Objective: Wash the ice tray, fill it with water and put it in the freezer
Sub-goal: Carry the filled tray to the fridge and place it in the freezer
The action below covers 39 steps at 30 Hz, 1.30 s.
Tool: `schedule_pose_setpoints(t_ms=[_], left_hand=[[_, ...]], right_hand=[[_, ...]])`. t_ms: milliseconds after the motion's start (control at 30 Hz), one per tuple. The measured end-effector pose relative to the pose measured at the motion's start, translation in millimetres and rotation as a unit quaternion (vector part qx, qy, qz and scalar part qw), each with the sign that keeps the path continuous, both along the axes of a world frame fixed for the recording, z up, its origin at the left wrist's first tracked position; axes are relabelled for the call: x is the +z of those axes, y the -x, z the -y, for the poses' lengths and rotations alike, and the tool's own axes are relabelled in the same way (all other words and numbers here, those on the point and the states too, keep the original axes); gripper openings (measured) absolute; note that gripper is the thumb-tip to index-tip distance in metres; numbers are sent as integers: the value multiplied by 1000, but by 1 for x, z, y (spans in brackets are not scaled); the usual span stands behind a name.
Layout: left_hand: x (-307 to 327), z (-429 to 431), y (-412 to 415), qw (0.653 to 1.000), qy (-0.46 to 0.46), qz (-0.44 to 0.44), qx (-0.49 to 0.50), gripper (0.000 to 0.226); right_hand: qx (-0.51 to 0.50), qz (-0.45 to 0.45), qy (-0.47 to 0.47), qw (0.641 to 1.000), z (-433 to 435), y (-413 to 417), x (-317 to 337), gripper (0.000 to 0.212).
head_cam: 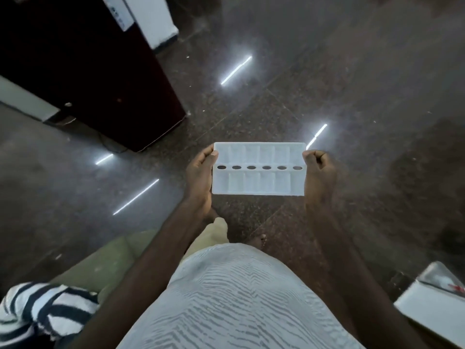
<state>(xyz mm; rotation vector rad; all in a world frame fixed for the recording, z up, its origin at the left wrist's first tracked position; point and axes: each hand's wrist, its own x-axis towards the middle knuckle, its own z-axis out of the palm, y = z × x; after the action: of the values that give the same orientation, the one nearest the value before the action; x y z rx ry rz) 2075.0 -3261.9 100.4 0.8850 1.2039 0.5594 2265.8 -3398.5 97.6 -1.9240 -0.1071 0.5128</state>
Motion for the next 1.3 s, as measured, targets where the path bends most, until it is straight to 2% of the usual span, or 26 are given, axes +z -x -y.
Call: schedule_pose_setpoints(t_ms=[433,767,1033,1300], left_hand=[[-3,-84,76,984,-12,-24,179,25],[-4,-185,122,966,-35,-27,256,22],[-4,-253,157,937,-30,-54,343,26],[-8,-310,156,901,-27,-68,428,28]], right_hand=[[194,-4,6,981,-156,43,2,16],[272,-2,-13,962,-279,82,2,16],[362,-17,0,932,-375,110,3,14],[435,-11,-6,900,-472,113,3,9]])
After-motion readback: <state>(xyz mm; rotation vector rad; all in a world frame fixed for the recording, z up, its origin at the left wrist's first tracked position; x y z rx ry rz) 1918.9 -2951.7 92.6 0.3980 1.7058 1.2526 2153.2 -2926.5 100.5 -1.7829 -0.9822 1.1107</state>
